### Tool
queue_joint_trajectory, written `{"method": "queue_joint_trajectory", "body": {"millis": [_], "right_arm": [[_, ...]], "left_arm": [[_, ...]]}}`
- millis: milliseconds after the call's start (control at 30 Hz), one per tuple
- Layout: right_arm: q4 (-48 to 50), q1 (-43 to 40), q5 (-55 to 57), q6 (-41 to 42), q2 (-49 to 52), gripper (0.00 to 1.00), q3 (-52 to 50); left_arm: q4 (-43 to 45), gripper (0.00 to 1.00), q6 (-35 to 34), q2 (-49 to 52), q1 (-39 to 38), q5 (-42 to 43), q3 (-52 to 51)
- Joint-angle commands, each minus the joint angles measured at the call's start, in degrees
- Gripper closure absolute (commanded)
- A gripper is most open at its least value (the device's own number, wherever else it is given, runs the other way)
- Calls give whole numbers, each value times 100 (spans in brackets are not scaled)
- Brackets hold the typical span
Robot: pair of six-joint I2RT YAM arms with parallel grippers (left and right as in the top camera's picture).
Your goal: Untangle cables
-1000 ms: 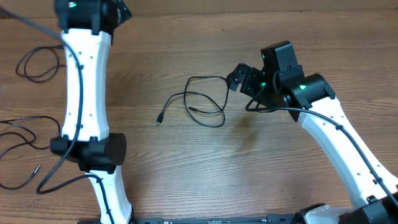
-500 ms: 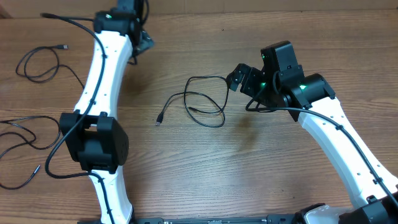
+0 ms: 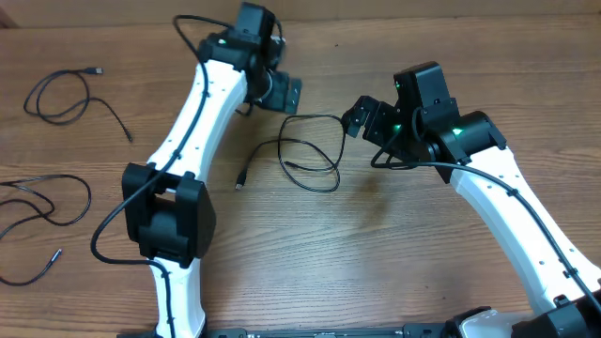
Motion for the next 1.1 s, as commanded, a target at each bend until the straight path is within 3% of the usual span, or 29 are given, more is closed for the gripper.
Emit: {"method": "queue_joint_trajectory", "body": {"millis": [0, 333, 767, 1067], "right_arm": [[28, -44, 42, -15, -11, 0, 90], [28, -44, 42, -15, -11, 0, 90], [28, -44, 42, -15, -11, 0, 90], [28, -44, 42, -15, -11, 0, 90]], "left_arm": [[-315, 0, 1198, -96, -157, 190, -96], [240, 1, 1298, -96, -256, 337, -1244], [774, 1, 2695, -96, -822, 522, -2122], [1298, 0, 2719, -94, -927, 525, -2625]]}}
